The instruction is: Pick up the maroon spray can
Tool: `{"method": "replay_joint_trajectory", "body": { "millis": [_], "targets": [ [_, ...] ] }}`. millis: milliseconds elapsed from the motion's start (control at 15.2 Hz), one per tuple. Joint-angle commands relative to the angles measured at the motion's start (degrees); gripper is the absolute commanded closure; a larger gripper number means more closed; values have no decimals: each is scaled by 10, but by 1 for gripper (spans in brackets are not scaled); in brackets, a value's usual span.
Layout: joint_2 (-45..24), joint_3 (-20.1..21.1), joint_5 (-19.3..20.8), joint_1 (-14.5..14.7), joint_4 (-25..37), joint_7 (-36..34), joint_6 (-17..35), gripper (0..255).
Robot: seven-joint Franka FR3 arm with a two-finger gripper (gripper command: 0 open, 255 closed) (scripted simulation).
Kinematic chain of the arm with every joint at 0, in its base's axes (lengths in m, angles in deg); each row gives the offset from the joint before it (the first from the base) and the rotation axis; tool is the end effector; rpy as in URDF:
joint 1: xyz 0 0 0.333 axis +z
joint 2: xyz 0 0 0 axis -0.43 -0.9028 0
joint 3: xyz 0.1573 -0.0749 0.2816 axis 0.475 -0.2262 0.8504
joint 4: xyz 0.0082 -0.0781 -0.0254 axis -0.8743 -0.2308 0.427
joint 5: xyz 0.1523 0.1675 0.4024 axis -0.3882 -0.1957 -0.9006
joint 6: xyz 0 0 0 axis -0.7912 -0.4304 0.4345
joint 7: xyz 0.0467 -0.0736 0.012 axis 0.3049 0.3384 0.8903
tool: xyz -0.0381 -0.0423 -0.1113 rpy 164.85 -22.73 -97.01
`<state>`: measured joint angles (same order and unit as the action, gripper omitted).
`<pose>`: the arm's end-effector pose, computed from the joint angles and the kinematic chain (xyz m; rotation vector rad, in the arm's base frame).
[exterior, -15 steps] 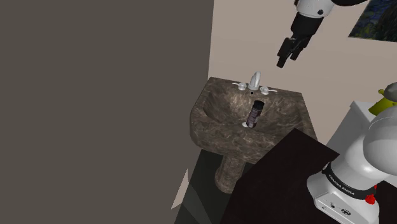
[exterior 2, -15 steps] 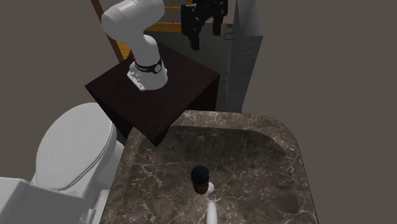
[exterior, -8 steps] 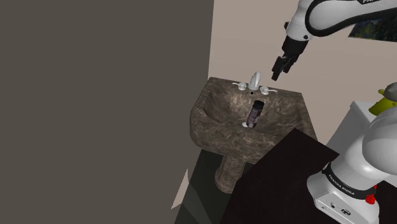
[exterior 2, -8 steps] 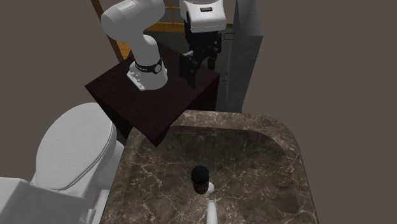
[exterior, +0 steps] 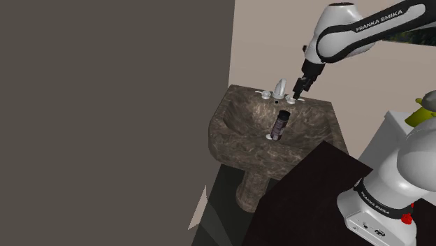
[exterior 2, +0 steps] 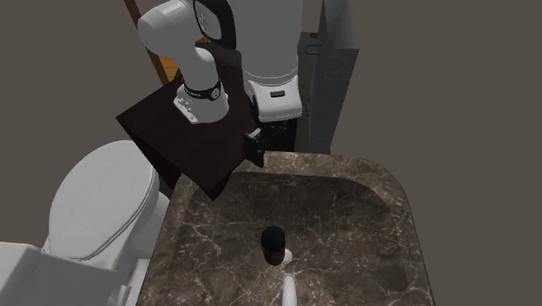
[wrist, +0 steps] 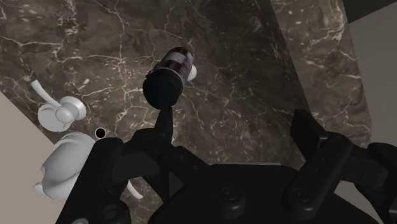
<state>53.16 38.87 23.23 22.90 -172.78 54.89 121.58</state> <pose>0.4468 -0.1444 0.3456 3.0698 0.1060 0.0920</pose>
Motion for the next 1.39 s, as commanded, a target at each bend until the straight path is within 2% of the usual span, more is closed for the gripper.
{"method": "replay_joint_trajectory", "body": {
  "millis": [0,264,594,924,1320],
  "targets": [
    [-46,-18,-2,-1,2,23,43,0],
    [-138,-47,-26,2,21,76,110,0],
    [-263,-64,-93,-4,64,163,181,0],
    [-387,-41,-172,-42,126,253,228,0],
    [-430,-20,-196,-59,134,271,262,0]
  ]
}}
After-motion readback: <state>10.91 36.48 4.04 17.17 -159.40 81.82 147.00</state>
